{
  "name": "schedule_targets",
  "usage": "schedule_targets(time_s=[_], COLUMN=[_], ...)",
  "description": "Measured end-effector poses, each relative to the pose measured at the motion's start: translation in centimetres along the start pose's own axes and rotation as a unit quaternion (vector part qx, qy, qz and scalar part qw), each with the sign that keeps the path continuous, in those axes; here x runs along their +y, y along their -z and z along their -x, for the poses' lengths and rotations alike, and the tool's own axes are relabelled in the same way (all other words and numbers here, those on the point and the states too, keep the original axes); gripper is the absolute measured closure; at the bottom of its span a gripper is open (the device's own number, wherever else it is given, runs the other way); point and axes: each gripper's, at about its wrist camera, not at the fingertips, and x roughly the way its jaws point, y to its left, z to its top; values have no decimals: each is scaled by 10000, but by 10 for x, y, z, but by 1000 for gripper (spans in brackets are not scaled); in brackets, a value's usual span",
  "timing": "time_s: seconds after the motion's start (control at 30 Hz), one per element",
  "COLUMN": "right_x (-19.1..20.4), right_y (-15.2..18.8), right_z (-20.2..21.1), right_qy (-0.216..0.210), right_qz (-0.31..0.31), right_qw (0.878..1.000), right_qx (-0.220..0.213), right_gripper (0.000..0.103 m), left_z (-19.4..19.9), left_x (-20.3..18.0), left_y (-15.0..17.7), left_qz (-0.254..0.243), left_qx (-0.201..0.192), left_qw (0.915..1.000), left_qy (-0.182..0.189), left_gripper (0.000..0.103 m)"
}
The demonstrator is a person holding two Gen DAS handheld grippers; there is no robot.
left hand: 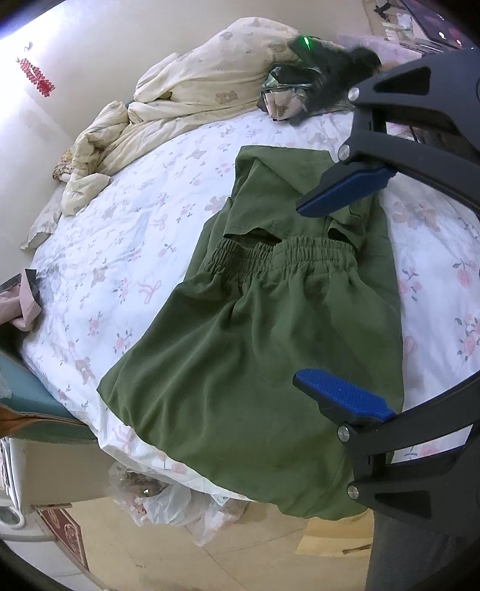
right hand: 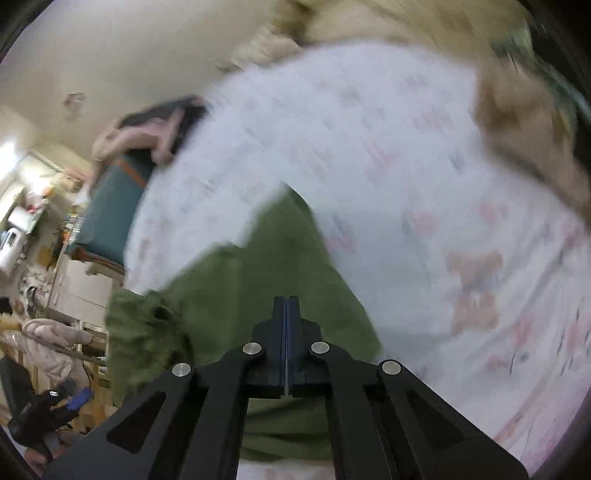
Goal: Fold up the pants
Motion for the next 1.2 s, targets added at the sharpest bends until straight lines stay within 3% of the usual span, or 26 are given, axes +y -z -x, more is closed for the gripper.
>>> schedule_targets(time_s=[0.07,0.13,0.2,0.23,0.37,0.43,0.47,0.5,0.6,0.73,0.83,0.9,1.03,1.07,1.13,1.2], right_x=[11,0,-27,-40,-77,-84,-79,-67,-14,68,118,141,152,148,138,133], right_y=[-10,-16,-11,-5,26,36,35,30,6,-28,-41,-42,-19,-13,3,6], right_z=[9,4,-9,-16,-43,-52,-49,-40,-15,-15,-57,-106,-208,-224,-251,-249], right_qy=[154,309,454,597,721,457,535,592,199,-631,-822,-857,-446,-289,-127,-298], right_qz=[34,-195,-666,-860,-1467,-1704,-1581,-1305,-494,412,938,1081,1131,1088,1015,936], right_qw=[9998,9993,9965,9939,9831,9795,9823,9881,9986,9971,9911,9862,9744,9723,9654,9670], right_qx=[-145,-38,225,348,821,975,848,556,-1,36,465,918,1889,2050,2399,2351], right_gripper=[103,93,45,43,47,74,93,100,100,100,100,100,94,90,72,63], left_z=[0,1,2,2,2,2,2,2,0,-1,-2,-4,-5,-5,-7,-9], left_x=[3,7,10,10,13,13,13,13,15,20,23,23,25,27,30,33], left_y=[-2,-5,-7,-8,-10,-9,-8,-8,-7,-7,-8,-8,-8,-9,-10,-12], left_qz=[59,136,171,168,241,257,247,230,238,230,285,279,245,243,290,317], left_qx=[21,24,-11,-29,-27,18,24,26,64,44,54,60,33,24,29,46], left_qw=[10000,9999,9998,9998,9995,9996,9996,9996,9996,9994,9991,9991,9989,9986,9983,9981], left_qy=[-6,-6,-48,-92,-191,-129,-129,-145,-164,-274,-312,-327,-410,-463,-503,-526], left_gripper=[21,21,21,21,21,21,21,21,21,21,21,21,21,21,21,21])
